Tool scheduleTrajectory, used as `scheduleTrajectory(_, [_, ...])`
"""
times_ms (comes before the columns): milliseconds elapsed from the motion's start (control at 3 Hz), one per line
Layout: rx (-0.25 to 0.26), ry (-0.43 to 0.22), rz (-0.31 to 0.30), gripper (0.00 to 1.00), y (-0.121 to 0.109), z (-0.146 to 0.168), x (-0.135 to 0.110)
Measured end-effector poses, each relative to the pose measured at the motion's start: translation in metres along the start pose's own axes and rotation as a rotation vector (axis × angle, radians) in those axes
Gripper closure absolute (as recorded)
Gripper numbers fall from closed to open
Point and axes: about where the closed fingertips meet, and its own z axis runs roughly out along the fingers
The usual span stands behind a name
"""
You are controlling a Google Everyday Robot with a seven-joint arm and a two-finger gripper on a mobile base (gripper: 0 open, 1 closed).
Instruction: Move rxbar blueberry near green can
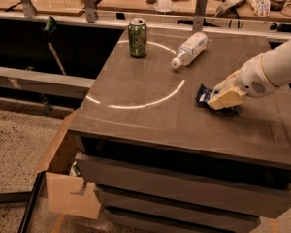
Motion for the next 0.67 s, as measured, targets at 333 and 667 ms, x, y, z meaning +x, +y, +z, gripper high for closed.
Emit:
scheduleTrajectory(333, [-0.005,-0.010,-0.001,1.00,0.0006,0.0017,-0.0033])
scheduleTrajectory(667, [-0.026,-0.038,0.002,1.00,0.0051,0.0112,-0.0112])
